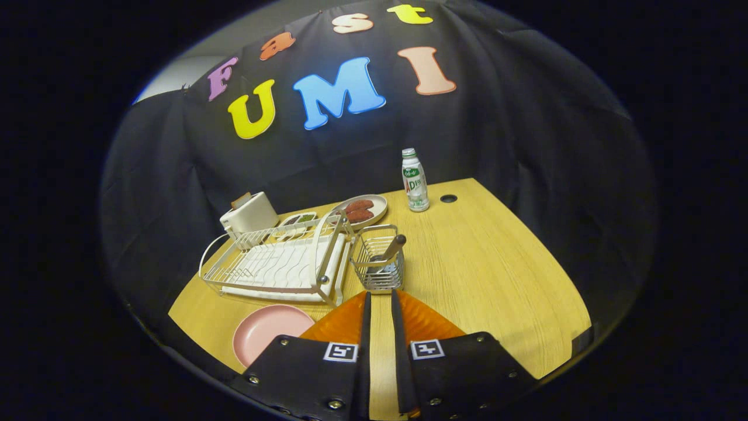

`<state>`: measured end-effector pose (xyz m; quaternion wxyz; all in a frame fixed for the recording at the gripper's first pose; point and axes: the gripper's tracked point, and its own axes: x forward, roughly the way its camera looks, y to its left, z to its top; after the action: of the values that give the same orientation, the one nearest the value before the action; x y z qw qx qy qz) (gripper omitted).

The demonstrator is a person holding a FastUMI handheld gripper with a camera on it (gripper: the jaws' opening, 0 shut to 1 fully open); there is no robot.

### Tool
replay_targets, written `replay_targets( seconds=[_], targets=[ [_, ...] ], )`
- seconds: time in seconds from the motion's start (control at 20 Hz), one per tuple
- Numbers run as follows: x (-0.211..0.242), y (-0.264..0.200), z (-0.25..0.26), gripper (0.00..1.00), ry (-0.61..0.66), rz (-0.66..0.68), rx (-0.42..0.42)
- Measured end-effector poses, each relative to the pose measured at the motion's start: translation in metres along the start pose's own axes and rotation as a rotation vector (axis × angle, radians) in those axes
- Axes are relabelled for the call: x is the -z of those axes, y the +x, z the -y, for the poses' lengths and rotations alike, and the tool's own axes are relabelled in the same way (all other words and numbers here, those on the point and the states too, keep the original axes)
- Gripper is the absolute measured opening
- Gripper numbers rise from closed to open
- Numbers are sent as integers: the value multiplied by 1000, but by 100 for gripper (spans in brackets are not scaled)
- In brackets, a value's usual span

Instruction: Take the plate from the dish rack, then take the spoon from the basket and place it into the plate.

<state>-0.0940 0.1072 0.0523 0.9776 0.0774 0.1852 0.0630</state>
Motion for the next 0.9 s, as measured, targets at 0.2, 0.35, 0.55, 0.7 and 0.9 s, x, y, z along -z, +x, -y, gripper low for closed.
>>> replay_targets(
  seconds=[0.2, 0.35, 0.55, 0.7, 0.9],
  targets=[
    [-16, 7, 6, 25, -71, 99, -2],
    [-28, 18, 11, 27, -122, 181, 11],
    [-29, 39, 15, 26, -119, 214, 6],
    [-36, 53, 22, 27, -107, 243, 18],
    [-38, 76, 22, 27, -80, 247, 5]
  ],
)
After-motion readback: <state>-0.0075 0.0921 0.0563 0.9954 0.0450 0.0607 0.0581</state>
